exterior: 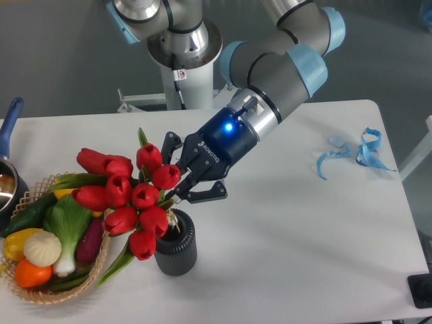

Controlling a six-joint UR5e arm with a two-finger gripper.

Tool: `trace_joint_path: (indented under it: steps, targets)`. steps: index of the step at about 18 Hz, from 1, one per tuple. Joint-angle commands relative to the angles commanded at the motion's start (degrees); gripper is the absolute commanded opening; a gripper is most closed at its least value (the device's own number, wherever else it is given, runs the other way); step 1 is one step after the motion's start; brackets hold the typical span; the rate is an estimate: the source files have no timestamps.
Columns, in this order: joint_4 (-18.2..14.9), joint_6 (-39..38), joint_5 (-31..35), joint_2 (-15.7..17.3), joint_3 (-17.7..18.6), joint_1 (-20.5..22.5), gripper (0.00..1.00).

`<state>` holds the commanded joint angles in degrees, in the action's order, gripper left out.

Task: Insert the flowers into the vase
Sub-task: 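Lower the tulip stems down into the black vase opening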

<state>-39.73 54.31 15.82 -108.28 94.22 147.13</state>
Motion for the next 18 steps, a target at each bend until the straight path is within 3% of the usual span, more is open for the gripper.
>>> trace_joint_path:
  steps: [6, 15, 18]
  targets:
    - [0.00, 4.48, 0.09, -2.90, 1.23, -1.32, 0.00]
    - [-0.09, 12.30, 0.53, -4.66, 5.71, -1.67, 0.04]
    - [-0.09, 15.37, 2.28, -6.07, 6.59, -1.67, 0.20]
